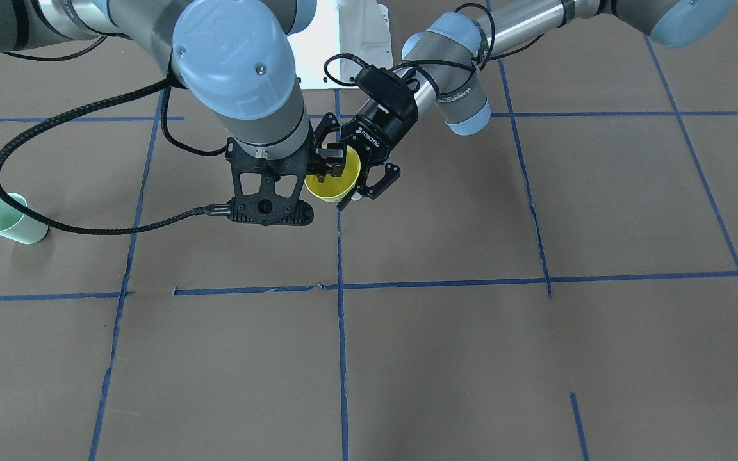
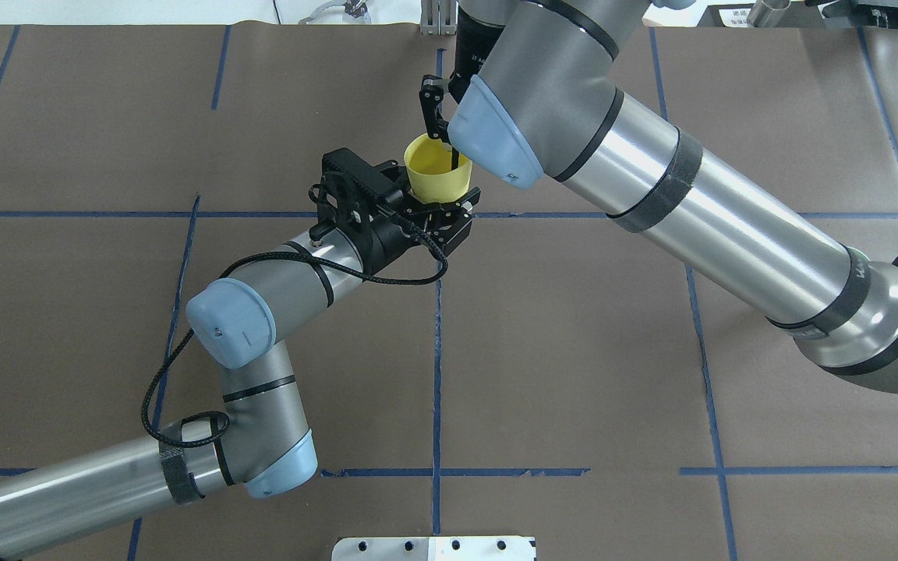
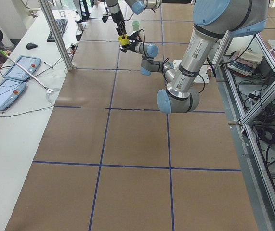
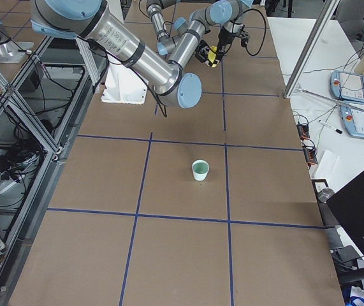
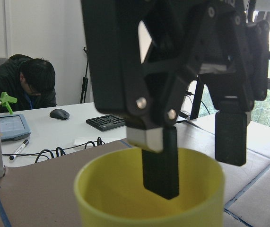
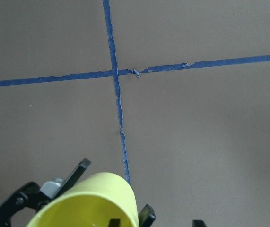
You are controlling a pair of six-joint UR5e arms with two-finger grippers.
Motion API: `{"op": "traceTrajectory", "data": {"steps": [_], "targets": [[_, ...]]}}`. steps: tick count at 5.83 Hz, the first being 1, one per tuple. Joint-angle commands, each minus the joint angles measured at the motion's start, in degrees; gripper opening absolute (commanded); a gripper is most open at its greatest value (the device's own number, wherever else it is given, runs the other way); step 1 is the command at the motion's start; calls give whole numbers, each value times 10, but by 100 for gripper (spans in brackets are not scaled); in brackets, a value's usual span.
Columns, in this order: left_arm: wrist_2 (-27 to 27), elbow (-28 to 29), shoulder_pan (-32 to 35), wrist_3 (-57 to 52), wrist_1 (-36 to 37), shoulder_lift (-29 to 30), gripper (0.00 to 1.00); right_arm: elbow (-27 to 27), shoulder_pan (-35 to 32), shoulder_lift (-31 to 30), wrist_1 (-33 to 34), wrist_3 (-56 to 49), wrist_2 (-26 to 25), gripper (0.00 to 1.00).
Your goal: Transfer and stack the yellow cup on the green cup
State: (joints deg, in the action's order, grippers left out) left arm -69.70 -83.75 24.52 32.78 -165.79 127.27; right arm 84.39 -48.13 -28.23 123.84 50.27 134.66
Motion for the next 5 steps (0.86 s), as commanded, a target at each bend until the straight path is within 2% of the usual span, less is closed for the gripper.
{"op": "traceTrajectory", "data": {"steps": [1,2,3,4,5], "targets": [[0,0,0,0,-1,0,36,-4,1,5,-1,1,6,0],[0,-1,1,0,-1,0,42,-3,1,6,-1,3,7,0],[0,-1,0,0,-1,0,63,-3,1,8,-1,7,11,0],[0,-1,0,0,-1,0,95,-2,1,11,-1,9,25,0],[0,-2,1,0,-1,0,95,-2,1,14,-1,24,28,0]]}}
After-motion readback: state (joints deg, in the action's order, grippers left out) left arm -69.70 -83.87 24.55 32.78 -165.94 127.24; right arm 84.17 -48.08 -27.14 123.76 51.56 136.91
